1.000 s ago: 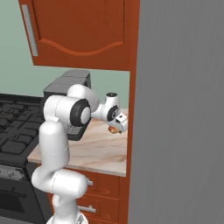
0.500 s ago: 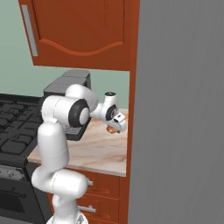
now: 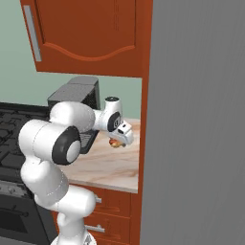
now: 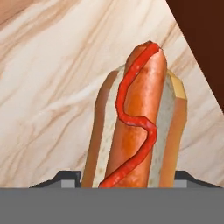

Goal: Store the hot dog in the freezer for long-term storage. Close the freezer door after placing the cooked food.

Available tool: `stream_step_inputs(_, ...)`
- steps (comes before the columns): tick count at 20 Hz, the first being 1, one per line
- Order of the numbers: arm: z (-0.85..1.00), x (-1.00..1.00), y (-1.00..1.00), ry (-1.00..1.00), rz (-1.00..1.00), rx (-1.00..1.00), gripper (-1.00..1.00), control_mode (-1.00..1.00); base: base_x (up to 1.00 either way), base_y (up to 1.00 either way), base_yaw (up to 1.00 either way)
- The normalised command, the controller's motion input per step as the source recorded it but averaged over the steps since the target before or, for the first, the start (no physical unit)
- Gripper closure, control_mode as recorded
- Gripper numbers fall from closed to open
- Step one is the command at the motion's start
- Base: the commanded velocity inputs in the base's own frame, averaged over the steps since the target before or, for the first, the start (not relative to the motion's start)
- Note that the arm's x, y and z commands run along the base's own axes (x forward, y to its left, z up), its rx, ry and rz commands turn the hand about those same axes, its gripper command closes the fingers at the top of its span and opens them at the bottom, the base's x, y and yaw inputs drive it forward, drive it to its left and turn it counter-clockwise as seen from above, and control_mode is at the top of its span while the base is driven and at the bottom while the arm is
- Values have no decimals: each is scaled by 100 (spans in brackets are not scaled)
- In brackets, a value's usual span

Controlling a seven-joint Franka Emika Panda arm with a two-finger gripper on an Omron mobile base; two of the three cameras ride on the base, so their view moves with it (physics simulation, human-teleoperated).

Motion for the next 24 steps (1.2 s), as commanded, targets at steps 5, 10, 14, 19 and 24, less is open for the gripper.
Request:
stream_step_inputs(5,77,-93,31,-1,16,0,100,-100,0,0,0)
stream_step_inputs(10,100,-72,34,0,19,0,100,-100,0,0,0)
stream_step_inputs(14,79,-81,42,0,17,1,100,-100,0,0,0)
stream_step_inputs(19,62,-76,43,0,18,4,100,-100,0,0,0)
stream_step_inputs(24,60,-66,19,13,20,-2,100,-100,0,0,0)
